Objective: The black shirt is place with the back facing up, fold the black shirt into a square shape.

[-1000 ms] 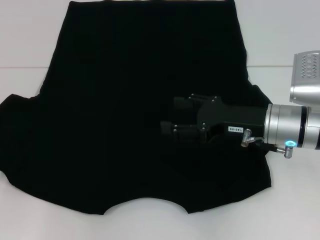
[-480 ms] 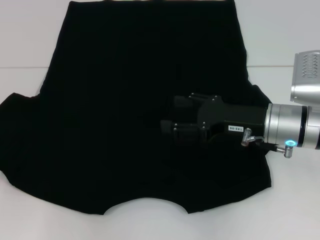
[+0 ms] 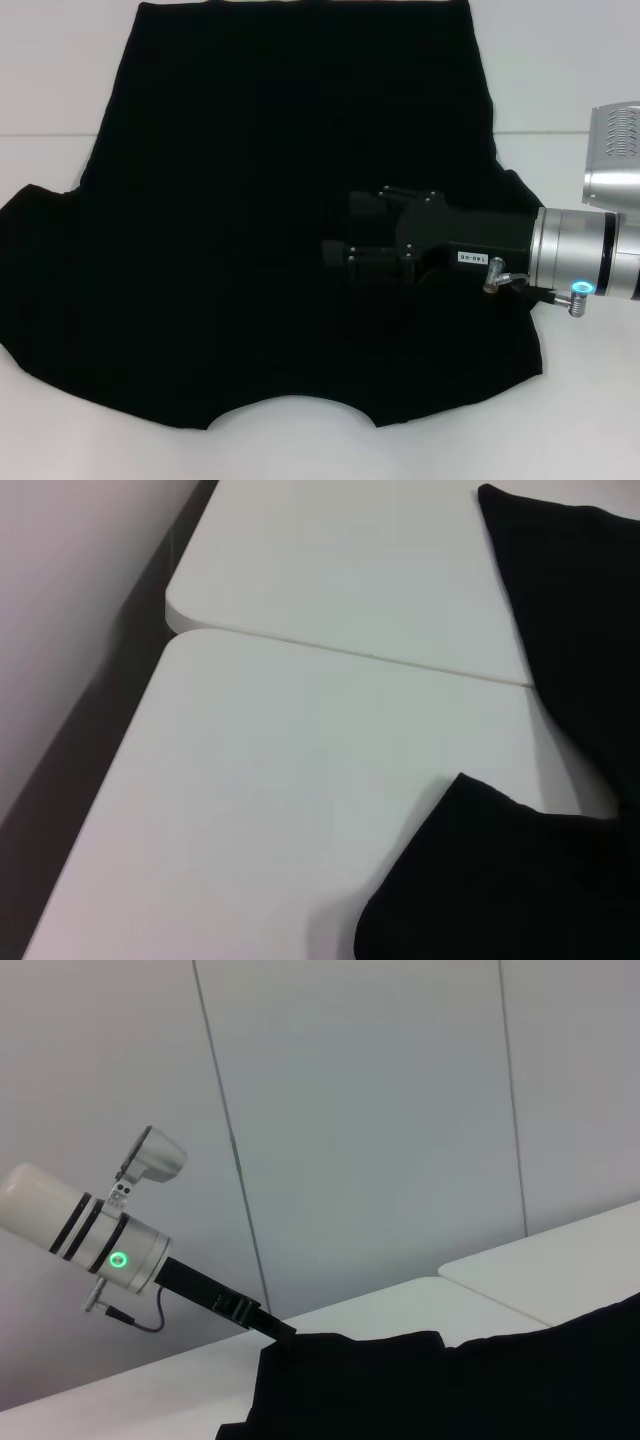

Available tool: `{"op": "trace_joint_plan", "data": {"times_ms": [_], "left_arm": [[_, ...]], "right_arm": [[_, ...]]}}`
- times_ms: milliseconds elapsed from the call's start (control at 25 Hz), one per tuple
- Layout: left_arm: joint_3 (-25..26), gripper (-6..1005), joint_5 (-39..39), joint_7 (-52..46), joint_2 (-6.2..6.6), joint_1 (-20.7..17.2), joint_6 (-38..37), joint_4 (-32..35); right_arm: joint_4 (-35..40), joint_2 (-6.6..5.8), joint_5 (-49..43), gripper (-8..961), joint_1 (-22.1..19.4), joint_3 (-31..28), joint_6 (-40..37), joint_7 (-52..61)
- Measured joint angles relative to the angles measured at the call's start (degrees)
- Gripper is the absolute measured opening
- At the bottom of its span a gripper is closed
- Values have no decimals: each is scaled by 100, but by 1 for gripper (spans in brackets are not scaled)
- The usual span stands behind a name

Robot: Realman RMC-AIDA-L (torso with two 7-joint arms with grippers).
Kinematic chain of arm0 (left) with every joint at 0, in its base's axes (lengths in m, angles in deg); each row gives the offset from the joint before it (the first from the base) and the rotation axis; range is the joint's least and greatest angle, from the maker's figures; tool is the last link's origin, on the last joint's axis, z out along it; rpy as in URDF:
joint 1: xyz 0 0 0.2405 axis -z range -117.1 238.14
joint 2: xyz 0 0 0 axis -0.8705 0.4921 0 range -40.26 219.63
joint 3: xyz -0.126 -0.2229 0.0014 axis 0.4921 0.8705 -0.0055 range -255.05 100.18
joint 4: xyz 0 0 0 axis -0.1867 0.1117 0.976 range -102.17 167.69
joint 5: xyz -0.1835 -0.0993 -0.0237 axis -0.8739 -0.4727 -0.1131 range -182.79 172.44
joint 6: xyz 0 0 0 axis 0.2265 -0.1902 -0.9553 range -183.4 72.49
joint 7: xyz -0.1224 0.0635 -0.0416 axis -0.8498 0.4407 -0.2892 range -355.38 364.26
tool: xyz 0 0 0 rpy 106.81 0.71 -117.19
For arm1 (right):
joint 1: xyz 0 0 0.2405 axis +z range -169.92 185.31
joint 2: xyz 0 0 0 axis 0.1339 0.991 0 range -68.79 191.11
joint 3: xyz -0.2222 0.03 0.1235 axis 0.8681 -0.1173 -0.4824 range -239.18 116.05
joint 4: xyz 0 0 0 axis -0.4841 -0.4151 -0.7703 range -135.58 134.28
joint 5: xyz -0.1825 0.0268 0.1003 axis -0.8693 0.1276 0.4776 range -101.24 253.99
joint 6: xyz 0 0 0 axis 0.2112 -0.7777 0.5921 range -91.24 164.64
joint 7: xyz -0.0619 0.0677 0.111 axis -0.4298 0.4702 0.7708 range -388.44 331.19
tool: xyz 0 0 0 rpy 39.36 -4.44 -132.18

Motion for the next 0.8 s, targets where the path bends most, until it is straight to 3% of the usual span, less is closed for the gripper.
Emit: {"op": "trace_joint_plan", "data": {"times_ms": [680,800], "left_arm": [[-60,13,-4,6,-17,158,-31,-24],[-62,13,-3,8,-25,180,-58,-12]], "right_arm": [[0,0,37,824,-33,-11,-4,0],[-3,0,77,780,-47,-14,4,2]]}}
